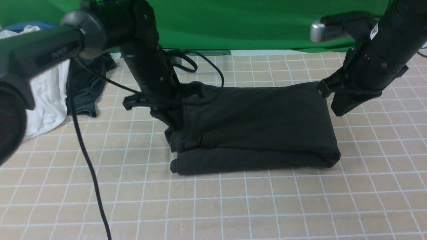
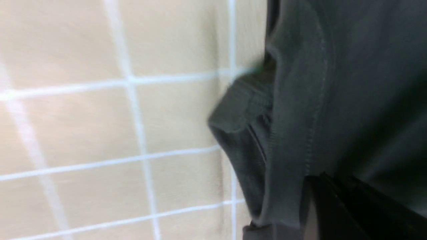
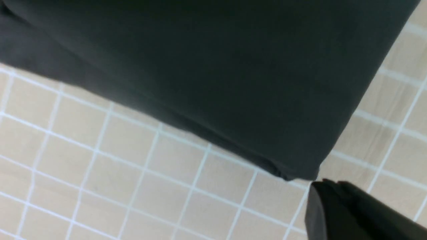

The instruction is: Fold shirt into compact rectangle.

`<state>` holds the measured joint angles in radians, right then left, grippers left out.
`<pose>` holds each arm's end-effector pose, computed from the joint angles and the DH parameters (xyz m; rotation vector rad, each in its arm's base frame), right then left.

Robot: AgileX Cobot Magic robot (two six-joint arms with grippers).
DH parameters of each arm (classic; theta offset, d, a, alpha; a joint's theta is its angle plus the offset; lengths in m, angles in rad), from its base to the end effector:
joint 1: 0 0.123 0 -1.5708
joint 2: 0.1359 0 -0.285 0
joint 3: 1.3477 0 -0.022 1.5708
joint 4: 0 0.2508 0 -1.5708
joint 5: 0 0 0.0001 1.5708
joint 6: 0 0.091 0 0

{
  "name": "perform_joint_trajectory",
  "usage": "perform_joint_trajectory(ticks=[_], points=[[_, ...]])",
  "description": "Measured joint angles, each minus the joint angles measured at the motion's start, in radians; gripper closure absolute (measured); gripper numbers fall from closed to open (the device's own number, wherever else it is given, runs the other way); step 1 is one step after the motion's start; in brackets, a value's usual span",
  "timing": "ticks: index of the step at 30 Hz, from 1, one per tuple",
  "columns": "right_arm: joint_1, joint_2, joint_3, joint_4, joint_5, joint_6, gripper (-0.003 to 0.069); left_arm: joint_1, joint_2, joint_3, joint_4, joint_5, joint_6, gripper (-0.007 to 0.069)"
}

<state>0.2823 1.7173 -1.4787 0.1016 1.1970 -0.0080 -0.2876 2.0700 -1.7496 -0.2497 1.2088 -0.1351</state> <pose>0.3344 0.1060 0.2923 -0.3851 2.9036 0.1880 0.4067 -0.1423 0.2282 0.1197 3.0383 -0.3983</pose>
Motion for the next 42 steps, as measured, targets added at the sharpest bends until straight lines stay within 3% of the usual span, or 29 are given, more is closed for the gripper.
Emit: perform_joint_trajectory(ticks=[3, 7, 12, 16, 20, 23, 24, 25, 30, 35, 42], points=[[0.000, 0.001, 0.061, -0.001, -0.047, 0.014, 0.0628, 0.040, -0.062, -0.017, 0.007, -0.001, -0.018, 0.0608], [-0.010, 0.015, 0.129, -0.001, -0.117, 0.064, 0.0522, 0.081, -0.140, -0.021, 0.007, 0.001, -0.023, 0.0606], [-0.031, 0.072, 0.169, -0.003, -0.169, 0.130, 0.0233, 0.094, -0.167, -0.021, 0.022, 0.004, -0.024, 0.0601], [-0.031, 0.132, 0.175, 0.030, -0.191, 0.148, 0.0158, 0.094, -0.167, -0.021, 0.037, 0.004, -0.024, 0.0589], [-0.031, 0.195, 0.177, 0.079, -0.233, 0.142, 0.0225, 0.096, -0.167, -0.021, 0.047, 0.004, -0.024, 0.0589], [-0.031, 0.220, 0.177, 0.081, -0.229, 0.107, 0.0419, 0.096, -0.167, -0.021, 0.065, 0.004, -0.024, 0.0589], [-0.031, 0.223, 0.177, 0.072, -0.217, 0.098, 0.0522, 0.096, -0.170, -0.021, 0.070, 0.004, -0.024, 0.0589], [-0.031, 0.223, 0.176, 0.065, -0.205, 0.094, 0.0546, 0.096, -0.173, -0.021, 0.074, 0.004, -0.024, 0.0589], [-0.030, 0.208, 0.212, -0.024, -0.109, 0.093, 0.0559, 0.099, -0.238, -0.005, 0.082, 0.004, -0.024, 0.0589], [-0.030, 0.117, 0.370, -0.118, -0.128, 0.124, 0.0559, 0.100, -0.331, 0.069, 0.075, 0.004, -0.024, 0.0589], [-0.030, 0.047, 0.468, -0.162, -0.172, 0.148, 0.0559, 0.079, -0.417, 0.310, -0.090, 0.001, -0.013, 0.0589]])
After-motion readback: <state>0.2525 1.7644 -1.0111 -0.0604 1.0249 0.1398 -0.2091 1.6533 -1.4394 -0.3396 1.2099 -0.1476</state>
